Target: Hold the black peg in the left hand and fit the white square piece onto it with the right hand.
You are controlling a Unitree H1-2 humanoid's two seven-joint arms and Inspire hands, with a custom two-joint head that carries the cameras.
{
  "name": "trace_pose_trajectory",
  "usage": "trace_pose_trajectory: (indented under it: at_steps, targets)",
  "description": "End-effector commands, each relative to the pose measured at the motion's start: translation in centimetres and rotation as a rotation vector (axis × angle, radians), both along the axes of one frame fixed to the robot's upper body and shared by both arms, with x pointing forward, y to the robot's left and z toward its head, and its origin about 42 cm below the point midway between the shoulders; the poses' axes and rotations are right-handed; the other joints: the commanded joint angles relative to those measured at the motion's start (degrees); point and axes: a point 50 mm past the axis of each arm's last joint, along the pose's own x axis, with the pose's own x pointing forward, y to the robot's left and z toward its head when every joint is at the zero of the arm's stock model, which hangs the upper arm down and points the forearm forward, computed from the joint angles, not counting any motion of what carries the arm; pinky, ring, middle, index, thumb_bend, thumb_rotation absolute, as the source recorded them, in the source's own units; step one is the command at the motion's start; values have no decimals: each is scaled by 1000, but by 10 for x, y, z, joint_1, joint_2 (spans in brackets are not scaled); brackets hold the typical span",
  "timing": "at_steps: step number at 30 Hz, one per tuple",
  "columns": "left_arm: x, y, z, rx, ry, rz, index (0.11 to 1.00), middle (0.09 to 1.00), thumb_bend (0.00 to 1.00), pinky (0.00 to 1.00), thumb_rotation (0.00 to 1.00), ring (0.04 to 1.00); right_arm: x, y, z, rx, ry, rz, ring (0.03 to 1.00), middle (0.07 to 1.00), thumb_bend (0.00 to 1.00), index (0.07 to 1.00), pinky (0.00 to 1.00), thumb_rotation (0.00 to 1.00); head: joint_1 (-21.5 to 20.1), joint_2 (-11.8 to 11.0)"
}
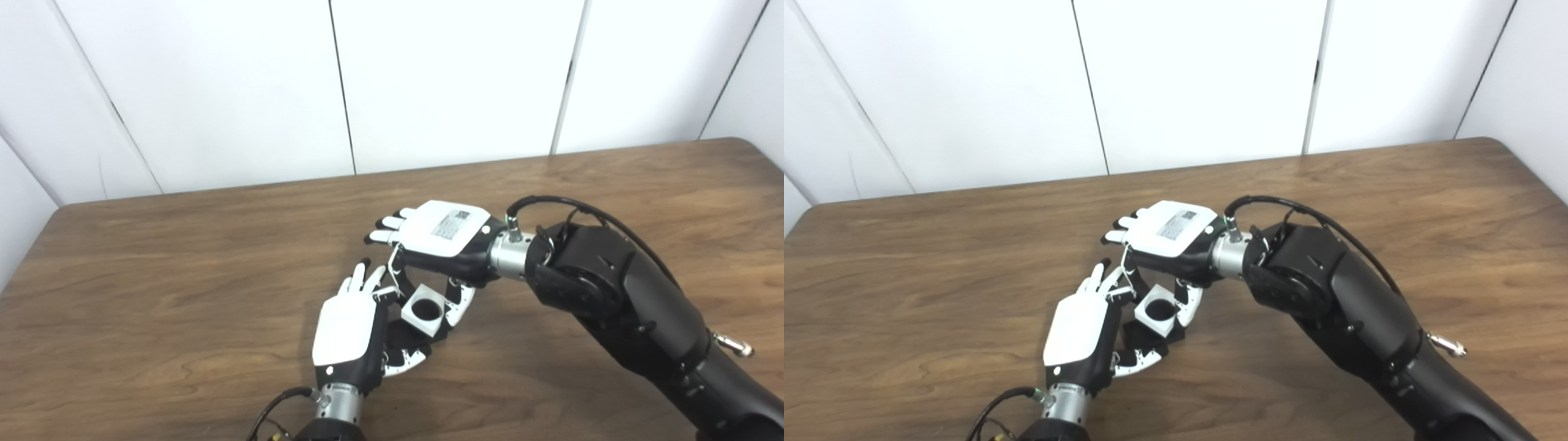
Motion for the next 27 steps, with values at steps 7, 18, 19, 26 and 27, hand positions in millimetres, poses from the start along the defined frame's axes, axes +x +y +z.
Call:
trace_pose_trajectory:
  at_steps: [7, 18, 19, 26, 27]
  targets:
    - [-1, -1, -9, 29, 53, 22, 494, 925, 504, 968, 70, 1000, 6, 4, 10, 17, -61, 28, 1000, 971, 524, 489, 1000, 131, 1, 1]
    - [-2, -4, -6, 18, 58, 22, 494, 926, 505, 975, 70, 1000, 9, 2, 6, 11, -42, 12, 1000, 973, 523, 490, 992, 131, 3, 3]
    - [-2, -4, -5, 16, 58, 23, 494, 926, 505, 975, 70, 1000, 10, 2, 6, 10, -43, 12, 1000, 972, 523, 490, 987, 131, 4, 3]
    - [-2, -6, -4, -1, 60, 26, 494, 934, 504, 999, 69, 1000, 13, -1, 4, 3, -39, 13, 1000, 971, 523, 490, 969, 131, 6, 3]
    - [-1, -6, -4, -4, 62, 27, 494, 935, 504, 1000, 68, 1000, 13, -2, 3, 1, -37, 12, 1000, 973, 523, 491, 966, 131, 6, 3]
